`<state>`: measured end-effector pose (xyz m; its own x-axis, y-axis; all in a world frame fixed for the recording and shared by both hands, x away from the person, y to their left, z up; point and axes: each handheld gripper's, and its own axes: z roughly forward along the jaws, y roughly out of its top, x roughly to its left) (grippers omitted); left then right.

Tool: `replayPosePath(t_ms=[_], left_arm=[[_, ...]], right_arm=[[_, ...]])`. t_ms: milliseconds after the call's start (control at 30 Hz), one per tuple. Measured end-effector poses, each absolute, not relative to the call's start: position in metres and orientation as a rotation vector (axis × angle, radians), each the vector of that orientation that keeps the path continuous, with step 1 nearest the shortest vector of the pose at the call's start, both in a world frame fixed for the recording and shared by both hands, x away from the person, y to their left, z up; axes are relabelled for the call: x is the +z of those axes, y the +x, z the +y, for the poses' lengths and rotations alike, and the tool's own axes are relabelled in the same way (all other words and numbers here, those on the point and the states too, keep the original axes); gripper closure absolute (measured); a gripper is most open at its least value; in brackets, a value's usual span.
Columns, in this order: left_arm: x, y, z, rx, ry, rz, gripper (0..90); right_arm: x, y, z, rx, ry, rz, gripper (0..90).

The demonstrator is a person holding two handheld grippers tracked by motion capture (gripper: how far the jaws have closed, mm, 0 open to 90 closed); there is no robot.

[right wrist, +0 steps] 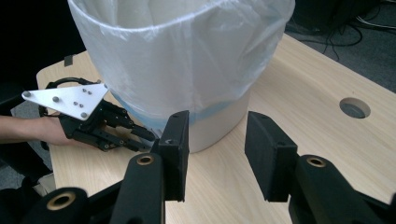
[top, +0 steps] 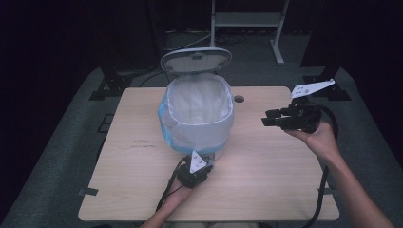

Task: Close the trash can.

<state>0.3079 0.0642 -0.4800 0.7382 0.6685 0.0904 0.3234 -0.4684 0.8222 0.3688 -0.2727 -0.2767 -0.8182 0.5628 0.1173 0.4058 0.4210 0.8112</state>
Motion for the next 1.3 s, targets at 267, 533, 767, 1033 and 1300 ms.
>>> replayPosePath(t_ms=[267, 533, 767, 1033, 1300], left_arm=[[-0.480, 0.308, 0.065, 0.509, 2.080, 0.743, 74.2], [-0.476, 0.306, 0.065, 0.487, 2.084, 0.742, 69.3], [-0.461, 0.290, 0.069, 0.483, 2.076, 0.675, 68.2], [-0.452, 0.285, 0.084, 0.488, 2.069, 0.658, 65.9], [-0.446, 0.281, 0.099, 0.497, 2.058, 0.640, 63.4]], right_arm=[[-0.293, 0.369, -0.283, 1.359, 0.908, 2.503, 58.4], [-0.312, 0.366, -0.298, 1.396, 0.959, 2.483, 58.0], [-0.337, 0.360, -0.313, 1.406, 1.010, 2.456, 57.9], [-0.362, 0.355, -0.324, 1.385, 1.067, 2.445, 57.7], [-0.376, 0.351, -0.329, 1.359, 1.095, 2.445, 57.7]])
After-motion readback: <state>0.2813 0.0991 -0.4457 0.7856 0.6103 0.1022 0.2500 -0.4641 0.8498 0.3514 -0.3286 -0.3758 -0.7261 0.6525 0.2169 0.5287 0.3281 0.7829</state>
